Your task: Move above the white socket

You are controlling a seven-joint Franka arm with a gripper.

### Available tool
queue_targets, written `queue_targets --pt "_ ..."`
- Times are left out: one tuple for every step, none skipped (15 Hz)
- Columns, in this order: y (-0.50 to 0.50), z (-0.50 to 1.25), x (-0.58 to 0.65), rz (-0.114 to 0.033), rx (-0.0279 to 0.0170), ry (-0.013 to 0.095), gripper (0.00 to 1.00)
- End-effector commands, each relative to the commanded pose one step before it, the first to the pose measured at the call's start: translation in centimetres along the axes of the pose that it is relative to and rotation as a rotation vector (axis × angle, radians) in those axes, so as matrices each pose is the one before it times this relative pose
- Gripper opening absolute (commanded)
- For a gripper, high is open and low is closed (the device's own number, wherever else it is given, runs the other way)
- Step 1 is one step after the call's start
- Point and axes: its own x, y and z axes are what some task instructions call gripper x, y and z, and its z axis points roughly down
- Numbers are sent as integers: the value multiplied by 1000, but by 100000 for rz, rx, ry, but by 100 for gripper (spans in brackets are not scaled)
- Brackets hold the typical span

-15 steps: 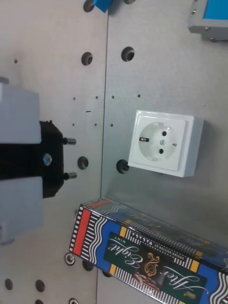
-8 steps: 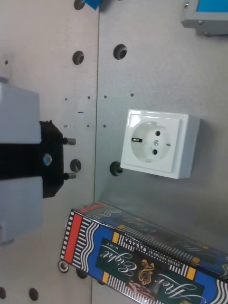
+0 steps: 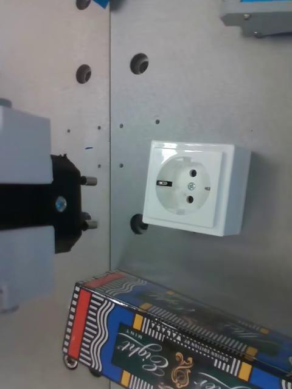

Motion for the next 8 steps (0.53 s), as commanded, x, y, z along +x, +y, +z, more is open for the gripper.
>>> queue_targets --pt "-481 1422 -37 7822 -230 9287 0" --pt "-32 337 -9 274 194 100 0" --pt "-30 347 -11 632 222 -228 0" --pt "-28 358 -15 668 104 157 0" --pt "-29 374 -24 509 103 84 0" --pt "-30 384 -34 389 211 325 0" --pt "-32 391 -45 549 143 169 0" --pt "-34 391 -53 654 -65 381 0"
